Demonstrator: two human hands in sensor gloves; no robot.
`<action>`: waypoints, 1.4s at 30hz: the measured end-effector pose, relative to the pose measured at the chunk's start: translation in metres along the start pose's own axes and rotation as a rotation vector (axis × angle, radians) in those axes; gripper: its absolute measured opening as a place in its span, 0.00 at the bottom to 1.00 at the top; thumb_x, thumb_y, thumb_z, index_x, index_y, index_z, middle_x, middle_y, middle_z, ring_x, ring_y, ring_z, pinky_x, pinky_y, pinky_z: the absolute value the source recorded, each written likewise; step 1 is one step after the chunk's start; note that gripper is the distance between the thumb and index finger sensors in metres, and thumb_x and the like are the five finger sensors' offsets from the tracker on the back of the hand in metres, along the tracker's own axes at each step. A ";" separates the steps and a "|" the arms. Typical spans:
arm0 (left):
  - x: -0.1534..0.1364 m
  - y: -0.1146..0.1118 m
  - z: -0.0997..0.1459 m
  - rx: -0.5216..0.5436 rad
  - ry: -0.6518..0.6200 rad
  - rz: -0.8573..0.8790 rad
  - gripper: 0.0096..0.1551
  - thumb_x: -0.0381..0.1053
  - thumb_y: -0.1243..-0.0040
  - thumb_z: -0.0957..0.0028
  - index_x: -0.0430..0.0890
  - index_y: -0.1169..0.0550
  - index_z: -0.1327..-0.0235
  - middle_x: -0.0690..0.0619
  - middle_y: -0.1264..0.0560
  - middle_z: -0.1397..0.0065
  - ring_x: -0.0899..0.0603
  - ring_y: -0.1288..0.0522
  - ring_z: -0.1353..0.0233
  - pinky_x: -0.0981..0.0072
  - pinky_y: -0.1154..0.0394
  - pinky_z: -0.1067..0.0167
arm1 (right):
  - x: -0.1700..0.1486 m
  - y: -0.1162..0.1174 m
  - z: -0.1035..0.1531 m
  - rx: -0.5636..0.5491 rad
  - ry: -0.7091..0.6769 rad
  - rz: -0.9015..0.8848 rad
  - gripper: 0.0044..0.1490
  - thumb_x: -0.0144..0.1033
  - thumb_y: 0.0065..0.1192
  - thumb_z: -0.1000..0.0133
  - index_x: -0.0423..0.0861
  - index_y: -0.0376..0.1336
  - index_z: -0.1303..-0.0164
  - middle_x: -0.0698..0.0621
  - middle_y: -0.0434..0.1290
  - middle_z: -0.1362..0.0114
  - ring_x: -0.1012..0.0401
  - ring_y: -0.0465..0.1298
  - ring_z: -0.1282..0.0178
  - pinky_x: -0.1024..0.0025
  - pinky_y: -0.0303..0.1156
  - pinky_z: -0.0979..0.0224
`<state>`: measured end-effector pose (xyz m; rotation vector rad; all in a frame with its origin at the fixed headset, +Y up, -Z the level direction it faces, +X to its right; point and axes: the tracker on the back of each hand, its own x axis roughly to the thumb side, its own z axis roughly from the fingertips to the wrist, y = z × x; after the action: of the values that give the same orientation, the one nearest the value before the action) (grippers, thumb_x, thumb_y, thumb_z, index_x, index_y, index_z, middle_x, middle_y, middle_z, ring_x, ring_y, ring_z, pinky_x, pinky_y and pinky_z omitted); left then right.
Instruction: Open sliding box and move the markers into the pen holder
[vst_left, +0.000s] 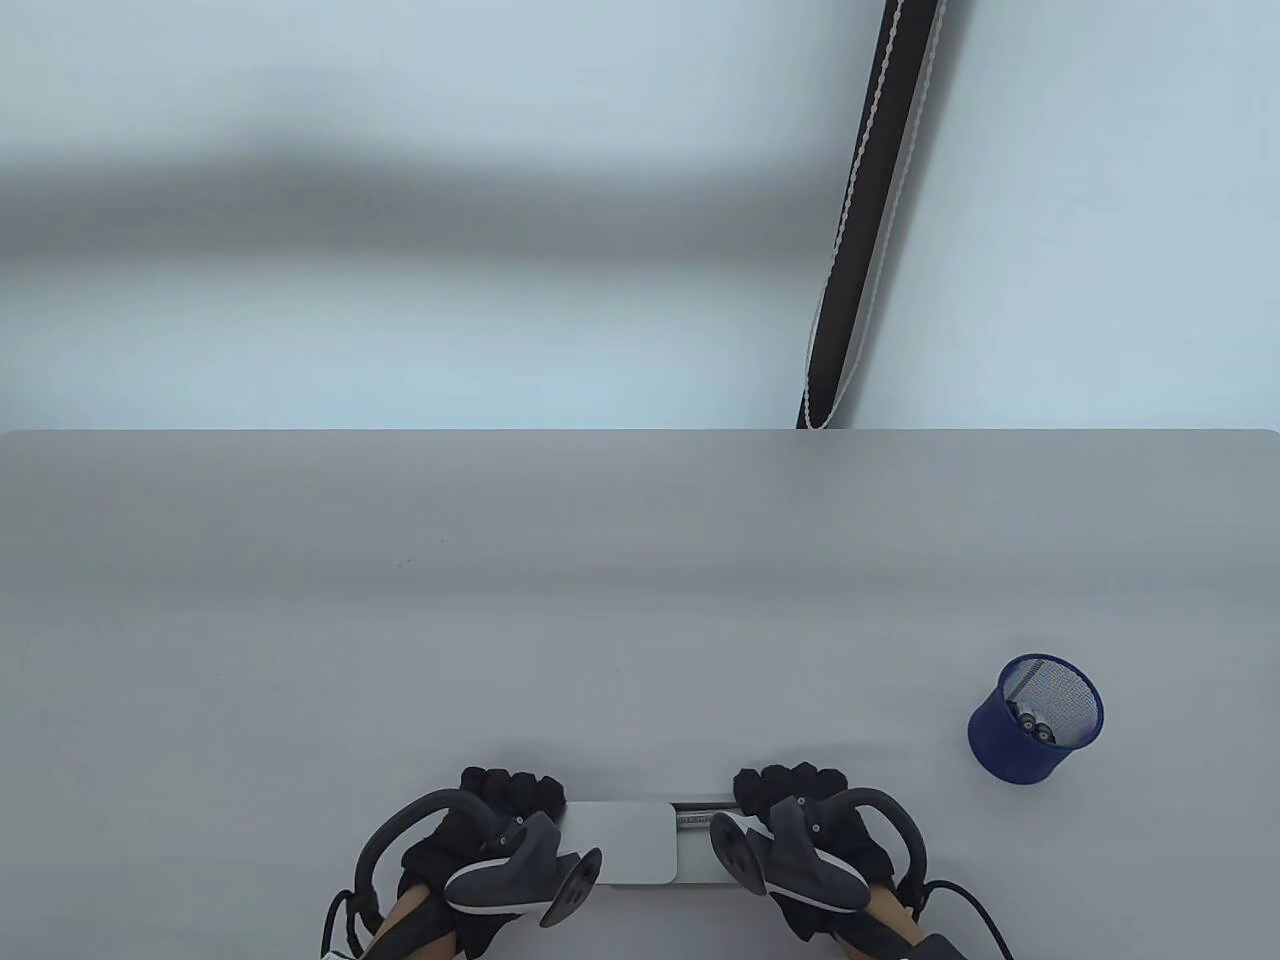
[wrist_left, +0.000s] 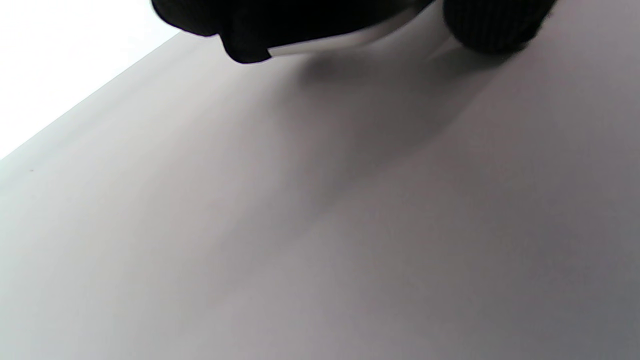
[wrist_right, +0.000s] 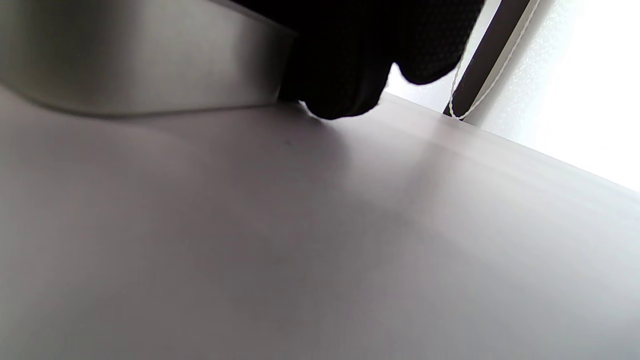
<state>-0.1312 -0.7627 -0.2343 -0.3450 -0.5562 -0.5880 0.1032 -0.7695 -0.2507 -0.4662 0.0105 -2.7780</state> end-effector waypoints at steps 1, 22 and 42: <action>0.000 0.000 0.000 0.001 0.000 0.000 0.51 0.73 0.53 0.51 0.48 0.49 0.22 0.48 0.40 0.17 0.43 0.34 0.19 0.52 0.33 0.21 | 0.000 0.000 0.000 0.002 0.001 0.001 0.54 0.24 0.85 0.78 0.60 0.63 0.40 0.56 0.74 0.37 0.63 0.79 0.43 0.60 0.74 0.33; -0.001 0.001 0.000 0.000 0.000 -0.003 0.51 0.73 0.53 0.51 0.48 0.49 0.22 0.48 0.39 0.17 0.43 0.34 0.20 0.53 0.33 0.21 | 0.006 0.000 0.000 -0.044 -0.074 0.105 0.55 0.32 0.82 0.83 0.57 0.63 0.41 0.54 0.76 0.41 0.65 0.82 0.48 0.63 0.77 0.37; -0.001 0.001 0.000 -0.002 0.003 -0.001 0.51 0.74 0.53 0.52 0.48 0.49 0.22 0.48 0.39 0.17 0.43 0.34 0.20 0.52 0.33 0.21 | -0.003 0.003 0.001 -0.076 -0.107 0.008 0.41 0.38 0.75 0.69 0.57 0.64 0.42 0.55 0.78 0.42 0.64 0.83 0.49 0.63 0.79 0.38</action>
<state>-0.1309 -0.7616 -0.2348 -0.3460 -0.5528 -0.5900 0.1069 -0.7719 -0.2507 -0.6319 0.0933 -2.7484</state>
